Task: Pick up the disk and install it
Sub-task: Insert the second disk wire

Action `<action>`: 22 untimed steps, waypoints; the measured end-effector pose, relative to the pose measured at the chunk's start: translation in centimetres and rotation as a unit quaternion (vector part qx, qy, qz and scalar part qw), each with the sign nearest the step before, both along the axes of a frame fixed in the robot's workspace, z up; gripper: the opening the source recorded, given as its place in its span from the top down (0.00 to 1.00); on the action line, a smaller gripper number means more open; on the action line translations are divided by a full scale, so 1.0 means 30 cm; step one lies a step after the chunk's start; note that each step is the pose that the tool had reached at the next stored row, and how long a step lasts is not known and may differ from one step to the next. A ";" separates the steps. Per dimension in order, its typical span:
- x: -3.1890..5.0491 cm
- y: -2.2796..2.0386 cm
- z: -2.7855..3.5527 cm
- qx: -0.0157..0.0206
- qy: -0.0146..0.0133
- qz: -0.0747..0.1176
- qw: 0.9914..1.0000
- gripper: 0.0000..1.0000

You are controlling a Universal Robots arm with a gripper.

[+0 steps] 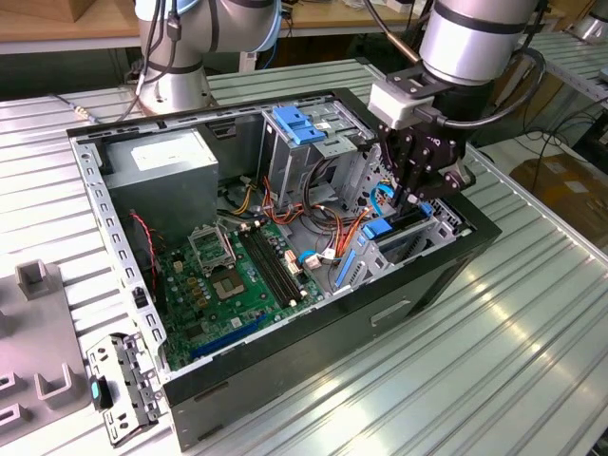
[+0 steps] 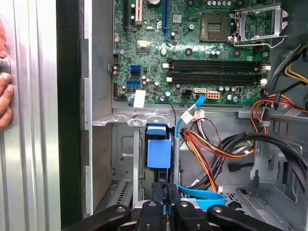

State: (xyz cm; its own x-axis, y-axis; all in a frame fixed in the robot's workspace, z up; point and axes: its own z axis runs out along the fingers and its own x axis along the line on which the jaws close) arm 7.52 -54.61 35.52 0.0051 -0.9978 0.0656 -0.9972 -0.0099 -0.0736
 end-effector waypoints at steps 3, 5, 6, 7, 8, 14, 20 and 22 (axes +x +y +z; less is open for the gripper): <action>0.004 -0.005 -0.032 0.004 0.000 -0.003 1.000 0.84; 0.006 -0.005 -0.032 0.004 0.000 -0.003 1.000 0.84; 0.006 -0.005 -0.033 0.004 0.000 -0.003 1.000 0.84; 0.006 -0.005 -0.032 0.004 0.000 -0.003 1.000 0.84; 0.007 -0.005 -0.032 0.004 0.000 -0.003 1.000 0.84; 0.007 -0.005 -0.027 0.005 0.000 -0.003 1.000 0.84; 0.007 -0.005 -0.026 0.008 0.000 -0.003 1.000 0.84; 0.007 -0.005 -0.028 0.009 0.000 -0.003 1.000 0.84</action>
